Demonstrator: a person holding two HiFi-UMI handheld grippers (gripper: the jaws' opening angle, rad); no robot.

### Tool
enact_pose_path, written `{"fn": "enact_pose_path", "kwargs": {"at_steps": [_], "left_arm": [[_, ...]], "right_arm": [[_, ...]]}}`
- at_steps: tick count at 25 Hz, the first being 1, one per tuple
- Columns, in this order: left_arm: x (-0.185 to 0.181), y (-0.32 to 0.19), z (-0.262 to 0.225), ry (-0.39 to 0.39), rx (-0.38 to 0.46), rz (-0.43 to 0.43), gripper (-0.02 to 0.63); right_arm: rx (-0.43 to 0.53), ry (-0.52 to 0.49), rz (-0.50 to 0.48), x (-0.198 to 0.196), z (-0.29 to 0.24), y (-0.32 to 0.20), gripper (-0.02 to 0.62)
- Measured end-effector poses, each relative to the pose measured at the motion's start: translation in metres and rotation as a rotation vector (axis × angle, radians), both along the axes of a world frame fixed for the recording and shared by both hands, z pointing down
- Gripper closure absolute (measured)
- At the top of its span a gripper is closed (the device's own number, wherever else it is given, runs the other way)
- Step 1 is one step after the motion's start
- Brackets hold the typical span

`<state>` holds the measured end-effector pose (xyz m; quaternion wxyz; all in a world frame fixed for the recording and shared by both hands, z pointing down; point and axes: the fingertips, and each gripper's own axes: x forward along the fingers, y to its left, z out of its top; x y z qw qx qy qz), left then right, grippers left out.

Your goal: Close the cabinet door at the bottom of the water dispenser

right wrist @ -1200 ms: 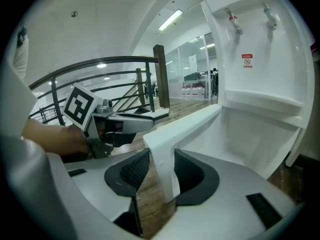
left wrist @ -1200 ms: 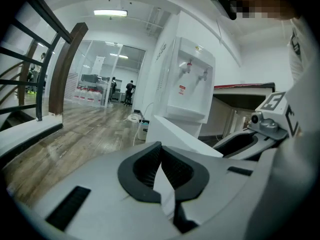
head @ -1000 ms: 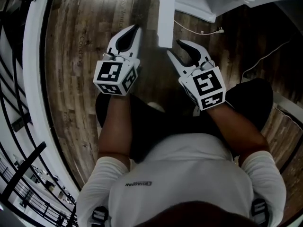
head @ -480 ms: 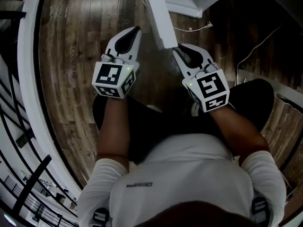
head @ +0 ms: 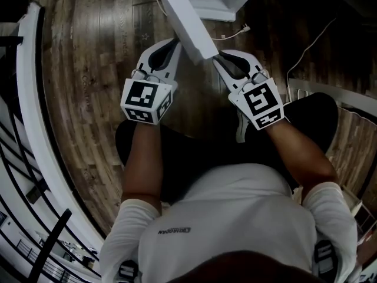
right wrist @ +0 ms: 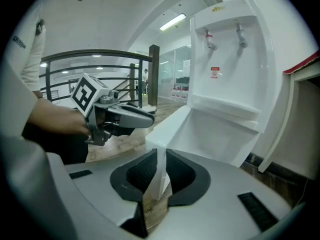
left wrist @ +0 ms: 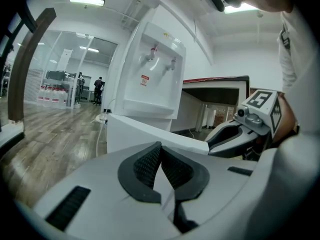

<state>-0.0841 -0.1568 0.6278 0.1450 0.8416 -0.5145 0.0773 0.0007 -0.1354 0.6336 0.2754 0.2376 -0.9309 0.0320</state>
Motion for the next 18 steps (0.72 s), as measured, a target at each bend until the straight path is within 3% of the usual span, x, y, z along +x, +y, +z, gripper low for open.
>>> {"fn": "enact_pose_path", "kwargs": {"at_steps": [4, 18], "left_arm": [[0.001, -0.001, -0.002, 0.002, 0.009, 0.009, 0.611], [0.015, -0.008, 0.002, 0.012, 0.016, 0.066, 0.611]], "right_arm": [[0.002, 0.013, -0.031, 0.005, 0.001, -0.004, 0.525], [0.014, 0.074, 0.125, 0.044, 0.002, -0.039, 0.525]]}}
